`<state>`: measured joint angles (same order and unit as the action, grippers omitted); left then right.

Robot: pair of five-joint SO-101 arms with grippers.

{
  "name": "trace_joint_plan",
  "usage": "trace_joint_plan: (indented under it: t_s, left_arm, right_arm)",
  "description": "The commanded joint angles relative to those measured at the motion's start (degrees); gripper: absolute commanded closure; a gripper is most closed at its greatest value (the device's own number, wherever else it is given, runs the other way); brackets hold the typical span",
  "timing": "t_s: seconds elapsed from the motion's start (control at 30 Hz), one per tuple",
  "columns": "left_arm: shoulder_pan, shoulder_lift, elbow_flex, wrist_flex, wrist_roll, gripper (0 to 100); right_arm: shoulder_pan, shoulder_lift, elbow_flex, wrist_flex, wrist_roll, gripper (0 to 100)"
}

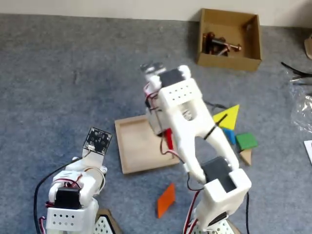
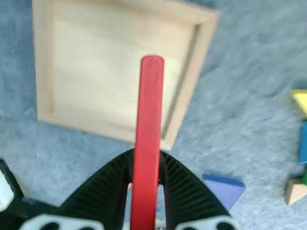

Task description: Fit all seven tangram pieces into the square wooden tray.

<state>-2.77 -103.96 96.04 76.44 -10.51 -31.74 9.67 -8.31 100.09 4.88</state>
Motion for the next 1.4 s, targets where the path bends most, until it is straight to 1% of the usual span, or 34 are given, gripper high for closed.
trace_joint_plan:
  t_s: [0.0,0.13,0.5,0.63,0.77,0.93,1.03,1.23,1.37]
  left_arm:
    - [-0.7,-0.4,1.1,0.3,0.3,99]
    - [-0.7,-0.4,1.1,0.3,0.3,99]
    - [-0.7,-0.4,1.1,0.3,0.3,99]
    - [-0.7,-0.4,1.1,0.3,0.3,99]
    - [-0.7,-0.4,1.1,0.3,0.3,99]
    - [-0.7,-0.4,1.1,0.3,0.3,99]
    - [-0.7,-0.4,1.1,0.3,0.3,99]
    - [-0.7,-0.4,1.1,0.3,0.3,99]
    - [-0.7,-0.4,1.1,0.3,0.3,99]
  right_arm:
    - [-4.1,-4.1,0.2,0.0,-0.4,99.3]
    - [-6.8,-4.1,0.5,-3.7,-0.6,99.3]
    - [-9.2,-0.3,7.3,-18.6,-1.1,99.3]
    - [-10.9,-0.1,8.5,-22.8,-8.2,99.3]
    - [-11.6,0.0,8.5,-23.3,-11.6,99.3]
    - [-13.4,0.2,8.6,-23.3,-17.8,99.3]
    - [-14.5,0.2,9.8,-24.0,-18.7,99.3]
    - [-15.3,0.1,17.5,-34.2,-18.3,99.3]
    - [-15.3,0.1,19.2,-36.4,-18.2,99.3]
